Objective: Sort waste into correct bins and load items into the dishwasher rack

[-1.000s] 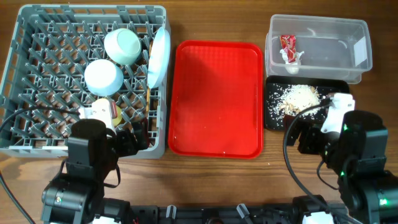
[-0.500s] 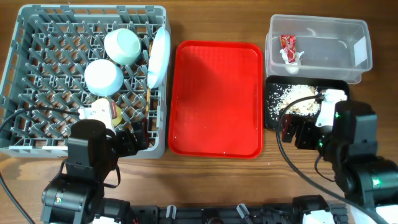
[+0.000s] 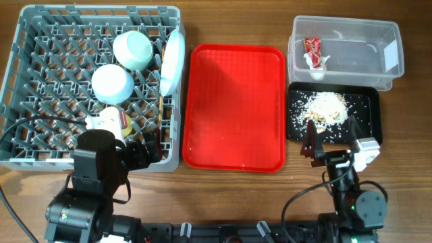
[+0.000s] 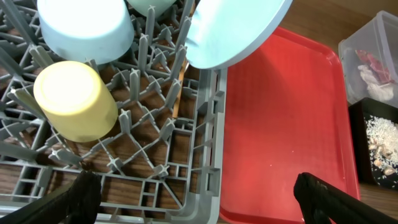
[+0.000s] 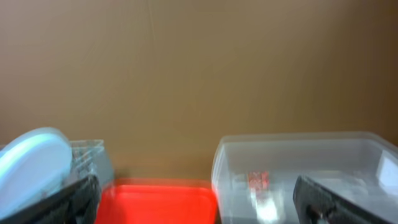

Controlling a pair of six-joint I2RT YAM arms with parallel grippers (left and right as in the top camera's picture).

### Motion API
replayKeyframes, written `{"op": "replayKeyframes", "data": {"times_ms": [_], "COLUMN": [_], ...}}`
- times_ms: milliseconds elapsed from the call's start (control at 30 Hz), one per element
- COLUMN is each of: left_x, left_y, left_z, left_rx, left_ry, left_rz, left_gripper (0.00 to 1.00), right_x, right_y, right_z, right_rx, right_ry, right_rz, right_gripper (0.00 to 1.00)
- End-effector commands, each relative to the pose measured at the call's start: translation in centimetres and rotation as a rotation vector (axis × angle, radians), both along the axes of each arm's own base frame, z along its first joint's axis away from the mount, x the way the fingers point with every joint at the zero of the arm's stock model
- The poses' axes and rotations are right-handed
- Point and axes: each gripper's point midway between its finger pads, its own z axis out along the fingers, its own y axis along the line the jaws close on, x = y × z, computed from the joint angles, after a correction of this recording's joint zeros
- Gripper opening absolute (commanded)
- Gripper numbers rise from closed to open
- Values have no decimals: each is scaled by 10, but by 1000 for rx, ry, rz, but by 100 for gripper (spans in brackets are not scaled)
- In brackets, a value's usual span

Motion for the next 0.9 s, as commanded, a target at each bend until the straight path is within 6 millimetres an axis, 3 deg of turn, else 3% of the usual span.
{"op": "replayKeyframes", "data": {"times_ms": [0,100,700,867], "left_x": [0,0,0,-3], "left_y": [-1,-1,-1,21], "left_z": [0,0,0,3], "left_rx": [5,5,5,17], "left_ry": [-3,-3,-3,-136], "left_rz": [-11,-11,-11,67], "left_gripper": [100,100,100,100], "right_x": [5,9,9,9], "right_y": [-4,0,0,0], "right_z": [-21,-64,-67,-67], "right_rx": [-87,-154,-155,-155], "right_ry": [-2,166,178,178], "right_rz": [-28,-6,-5,-4], "right_gripper": [100,100,100,100]}}
